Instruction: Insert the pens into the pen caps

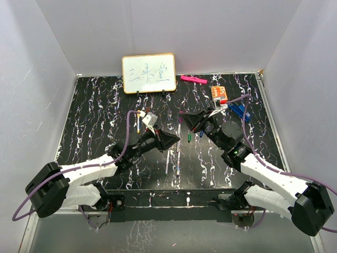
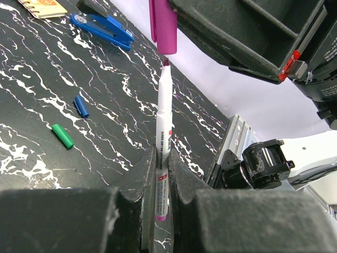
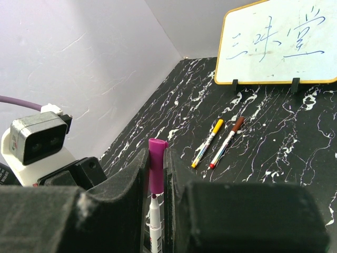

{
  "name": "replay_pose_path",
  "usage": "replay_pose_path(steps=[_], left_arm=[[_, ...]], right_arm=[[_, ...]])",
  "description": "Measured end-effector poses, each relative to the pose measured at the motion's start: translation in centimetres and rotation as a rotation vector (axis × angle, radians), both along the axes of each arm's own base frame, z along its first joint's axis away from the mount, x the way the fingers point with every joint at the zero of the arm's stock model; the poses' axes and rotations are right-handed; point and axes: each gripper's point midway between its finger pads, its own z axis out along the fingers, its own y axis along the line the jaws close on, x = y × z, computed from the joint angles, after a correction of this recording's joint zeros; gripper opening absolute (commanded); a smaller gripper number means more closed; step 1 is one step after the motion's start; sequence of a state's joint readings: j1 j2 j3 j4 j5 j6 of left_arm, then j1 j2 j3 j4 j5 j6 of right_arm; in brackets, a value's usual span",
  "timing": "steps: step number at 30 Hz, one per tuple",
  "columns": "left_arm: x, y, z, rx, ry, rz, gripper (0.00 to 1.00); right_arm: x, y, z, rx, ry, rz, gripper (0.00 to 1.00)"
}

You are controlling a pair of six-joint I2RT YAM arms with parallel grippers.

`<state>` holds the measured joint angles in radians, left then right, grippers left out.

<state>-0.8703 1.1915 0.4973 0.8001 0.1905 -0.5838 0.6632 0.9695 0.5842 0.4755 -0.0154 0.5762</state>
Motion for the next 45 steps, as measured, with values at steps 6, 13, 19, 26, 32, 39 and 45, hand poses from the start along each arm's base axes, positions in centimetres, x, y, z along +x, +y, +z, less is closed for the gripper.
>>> replay_pose_path(steps=[6,13,19,26,32,39,45], left_arm=[[0.0,0.0,0.0,-0.001,-0.001,0.000,0.00],[0.0,0.0,0.1,-0.002,-0.002,0.002,0.00],[0.2,-0.1,-0.2,0.002,0.002,0.007,0.00],[0.3,0.0,-0.2,0.001,0.001,0.015,0.00],[0.6,0.1,0.2,-0.012,-0.009,0.030,0.00],[0.9,0.1,0.7,-0.024,-0.021,0.050,0.00],[1.4,0.5,1.0,-0.024,-0.036,0.085,0.00]], right_arm=[[-0.1,0.1,-0.3,-0.004,0.006,0.007,0.00],[-0.2,0.2,-0.3,-0.004,0.006,0.013,0.00],[-0.3,0.3,-0.4,-0.003,0.010,0.019,0.00],[-0.3,0.5,-0.6,-0.003,0.015,0.024,0.00],[-0.6,0.7,-0.8,-0.003,0.022,0.033,0.00],[-0.9,1.2,-1.4,0.001,0.038,0.051,0.00],[-1.1,1.5,-1.6,-0.001,0.039,0.061,0.00]])
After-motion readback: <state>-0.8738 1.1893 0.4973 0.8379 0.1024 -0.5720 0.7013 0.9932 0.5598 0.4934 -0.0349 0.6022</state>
